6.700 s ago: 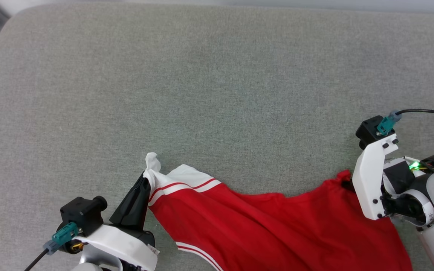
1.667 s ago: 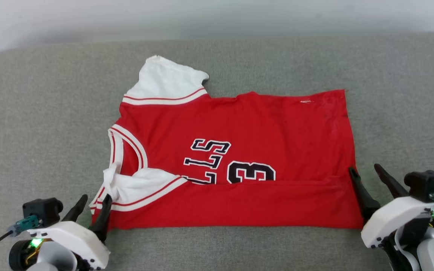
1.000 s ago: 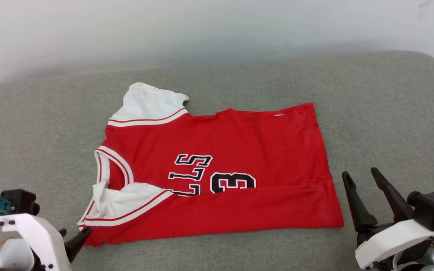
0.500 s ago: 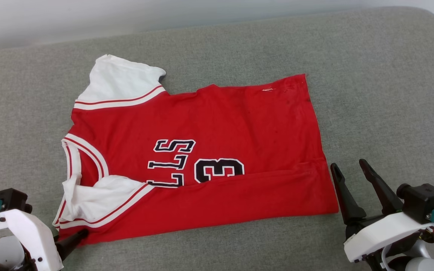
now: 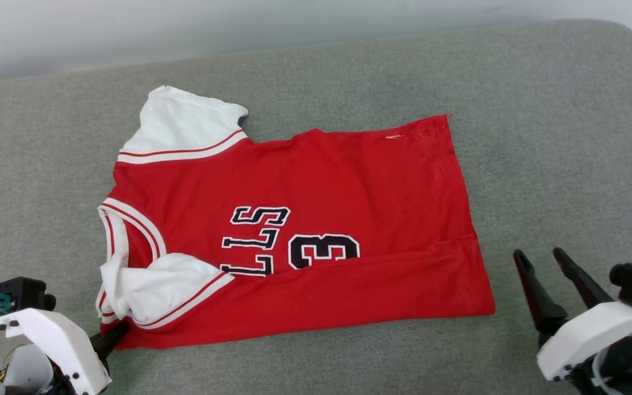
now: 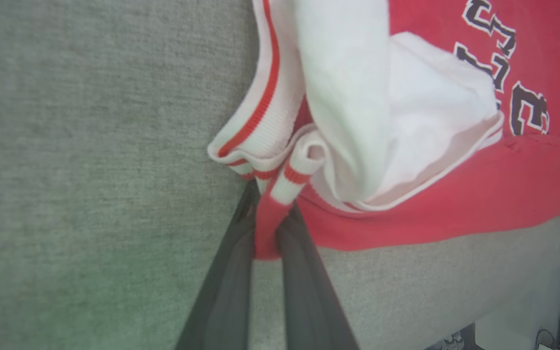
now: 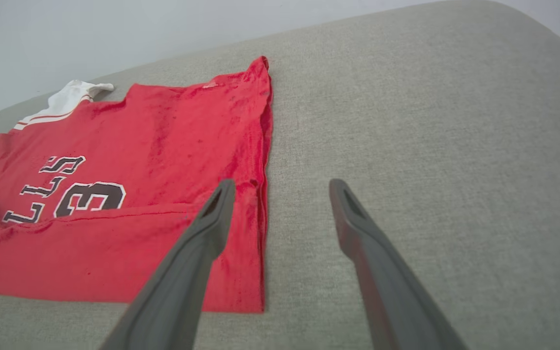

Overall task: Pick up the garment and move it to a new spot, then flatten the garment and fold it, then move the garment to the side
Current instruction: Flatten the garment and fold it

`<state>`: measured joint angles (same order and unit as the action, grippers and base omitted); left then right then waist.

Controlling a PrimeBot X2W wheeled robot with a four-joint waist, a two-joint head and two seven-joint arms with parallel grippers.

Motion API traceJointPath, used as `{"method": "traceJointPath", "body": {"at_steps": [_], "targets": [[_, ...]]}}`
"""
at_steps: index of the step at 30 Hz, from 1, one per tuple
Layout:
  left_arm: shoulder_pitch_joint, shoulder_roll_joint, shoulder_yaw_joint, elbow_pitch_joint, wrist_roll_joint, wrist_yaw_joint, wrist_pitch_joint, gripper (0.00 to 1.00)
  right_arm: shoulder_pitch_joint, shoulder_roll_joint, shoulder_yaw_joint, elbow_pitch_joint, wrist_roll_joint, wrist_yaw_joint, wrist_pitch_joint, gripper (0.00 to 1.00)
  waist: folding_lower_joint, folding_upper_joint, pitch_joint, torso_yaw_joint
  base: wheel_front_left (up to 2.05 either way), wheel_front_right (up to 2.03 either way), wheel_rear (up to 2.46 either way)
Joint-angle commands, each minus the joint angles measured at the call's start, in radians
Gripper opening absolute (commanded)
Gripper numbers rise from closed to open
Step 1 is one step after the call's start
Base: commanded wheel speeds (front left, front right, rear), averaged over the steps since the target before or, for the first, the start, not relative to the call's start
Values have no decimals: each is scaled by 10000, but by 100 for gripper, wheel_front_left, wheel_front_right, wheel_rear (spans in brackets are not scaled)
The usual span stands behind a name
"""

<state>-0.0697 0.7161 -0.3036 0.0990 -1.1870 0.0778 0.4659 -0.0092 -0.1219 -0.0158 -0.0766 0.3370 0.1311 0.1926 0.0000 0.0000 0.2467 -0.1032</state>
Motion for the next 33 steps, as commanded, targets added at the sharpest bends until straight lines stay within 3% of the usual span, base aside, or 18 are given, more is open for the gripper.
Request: {"method": "traceJointPath", "body": {"at_steps": [1,11,16,24,25,26,27,33], "targets": [[125,-30,-31,-127,100,-40,-85,0,98,-167,-164,12,155,-7,370,100,0,0,-129,102,0,0,0],[421,506,108,-1877,781,574,-429,0,-170,-900,31,33,833,-6,4665,100,0,0,-124,454,0,0,0],[371,579,123,-2474,999,793,-476,0,-773,-852,477,504,868,-6,5193,100,0,0,275,610,0,0,0],[178,506,45,-2569,1109,799,-534,0,-1413,-607,1394,1998,1189,-3,5788,100,0,0,682,793,0,0,0],[166,493,42,-2542,1122,795,-560,0,-1453,-597,1488,2083,1228,2,5790,49,0,0,684,796,0,0,0],[159,476,38,-2511,1130,792,-564,0,-1474,-569,1552,2163,1286,10,5846,6,0,0,675,798,0,0,0],[157,465,33,-2481,1146,790,-581,0,-1494,-567,1597,2226,1298,10,5900,0,0,0,651,796,0,0,0],[362,319,17,-2293,1086,908,-684,0,-1686,-945,1628,2039,1334,7,5774,0,0,0,210,785,0,0,0]]}}
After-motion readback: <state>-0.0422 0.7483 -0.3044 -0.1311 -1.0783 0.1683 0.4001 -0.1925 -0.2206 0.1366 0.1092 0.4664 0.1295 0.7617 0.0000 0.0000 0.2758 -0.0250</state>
